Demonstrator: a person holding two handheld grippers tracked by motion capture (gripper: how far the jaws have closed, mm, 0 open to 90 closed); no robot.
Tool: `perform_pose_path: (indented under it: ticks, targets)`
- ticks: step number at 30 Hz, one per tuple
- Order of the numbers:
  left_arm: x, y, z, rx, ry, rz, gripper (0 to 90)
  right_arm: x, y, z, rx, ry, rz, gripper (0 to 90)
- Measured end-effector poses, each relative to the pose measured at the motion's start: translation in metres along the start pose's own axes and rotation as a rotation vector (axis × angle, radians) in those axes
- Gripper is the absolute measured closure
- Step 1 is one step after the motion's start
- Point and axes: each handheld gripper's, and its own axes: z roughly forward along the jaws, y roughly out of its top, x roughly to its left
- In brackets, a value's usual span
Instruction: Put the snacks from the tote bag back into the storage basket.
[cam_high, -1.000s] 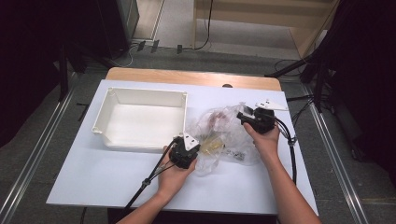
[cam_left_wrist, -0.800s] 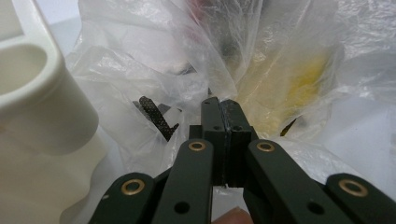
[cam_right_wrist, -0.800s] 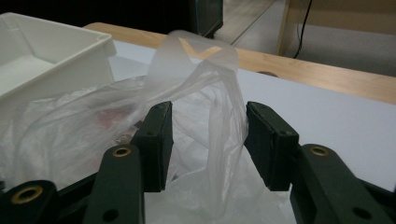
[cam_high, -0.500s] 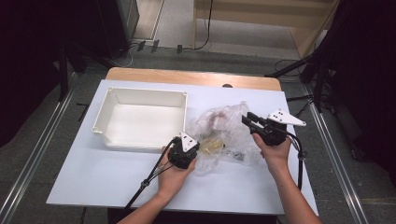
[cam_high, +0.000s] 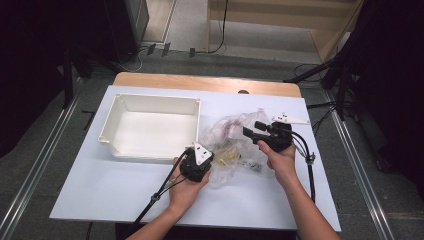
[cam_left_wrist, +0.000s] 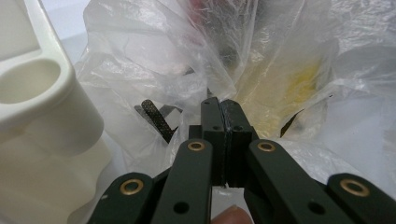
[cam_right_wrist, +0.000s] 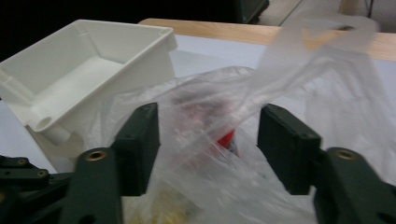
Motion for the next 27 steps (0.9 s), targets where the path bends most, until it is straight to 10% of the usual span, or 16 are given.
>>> perform_pose_path:
  ticks: [7, 22, 27]
  targets:
    - [-0.003, -0.001, -0.007, -0.049, -0.02, 0.018, 80.5, 0.012, 0.008, 0.011, -0.011, 0.016, -0.066, 88.8]
    - [-0.011, 0.025, -0.039, -0.229, -0.15, -0.056, 31.7, 0.037, 0.015, 0.023, -0.04, 0.011, -0.167, 90.0]
    - [-0.02, 0.033, -0.03, -0.188, -0.117, -0.045, 28.6, 0.042, 0.014, 0.024, -0.04, 0.026, -0.177, 90.0]
